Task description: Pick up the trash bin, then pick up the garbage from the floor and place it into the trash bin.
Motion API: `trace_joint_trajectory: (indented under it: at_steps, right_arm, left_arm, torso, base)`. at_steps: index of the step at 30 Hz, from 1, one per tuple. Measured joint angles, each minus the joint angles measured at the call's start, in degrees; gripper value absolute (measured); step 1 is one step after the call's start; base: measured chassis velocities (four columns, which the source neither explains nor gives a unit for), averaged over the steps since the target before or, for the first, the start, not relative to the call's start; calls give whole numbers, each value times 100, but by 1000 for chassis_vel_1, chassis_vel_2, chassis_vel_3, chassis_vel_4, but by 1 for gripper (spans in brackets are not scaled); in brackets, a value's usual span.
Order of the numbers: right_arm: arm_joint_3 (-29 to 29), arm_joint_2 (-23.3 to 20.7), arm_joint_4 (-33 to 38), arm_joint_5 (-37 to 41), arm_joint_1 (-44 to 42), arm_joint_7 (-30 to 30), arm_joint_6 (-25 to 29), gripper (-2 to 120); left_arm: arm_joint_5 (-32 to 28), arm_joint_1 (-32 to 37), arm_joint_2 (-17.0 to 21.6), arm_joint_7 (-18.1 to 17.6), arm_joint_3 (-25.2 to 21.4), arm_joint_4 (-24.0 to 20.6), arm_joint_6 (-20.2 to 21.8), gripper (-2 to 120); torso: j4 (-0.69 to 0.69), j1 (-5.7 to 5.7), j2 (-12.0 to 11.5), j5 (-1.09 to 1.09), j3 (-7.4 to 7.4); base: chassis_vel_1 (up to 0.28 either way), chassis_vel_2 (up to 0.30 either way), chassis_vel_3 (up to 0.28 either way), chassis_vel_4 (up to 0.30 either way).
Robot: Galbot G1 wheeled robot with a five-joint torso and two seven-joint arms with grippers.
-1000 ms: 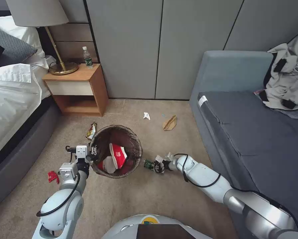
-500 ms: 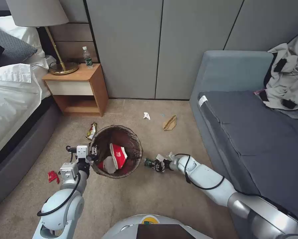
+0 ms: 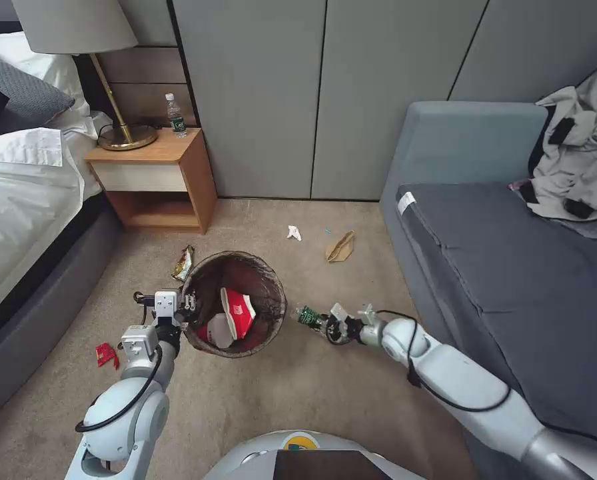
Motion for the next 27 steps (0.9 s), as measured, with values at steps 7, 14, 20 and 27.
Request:
trace_joint_trajectory:
  at_steps: [7, 14, 20, 27]
  right_arm:
    - [1010, -381, 1225, 225, -848, 184, -139, 30]
    - [1666, -541, 2003, 354, -1358, 237, -186, 30]
    - [1952, -679, 2746, 610, -1622, 462, -258, 30]
    - [2060, -702, 3345, 863, -1404, 696, -443, 30]
  left_arm:
    - [-15, -7, 30, 4, 42, 32, 24, 5]
    - [-54, -38, 74, 13, 52, 102, 30, 5]
    - [-73, -79, 82, 27, 92, 145, 34, 5]
    - [-77, -115, 92, 44, 128, 195, 107, 5]
  torso:
    - [1, 0, 0, 0, 0]
    - [1, 0, 0, 0, 0]
    - [0, 0, 0, 0, 0]
    - [1, 0, 0, -1, 0]
  base:
    - [0, 0, 0, 0]
    - [0, 0, 0, 0]
    - [0, 0, 0, 0]
    - [0, 0, 0, 0]
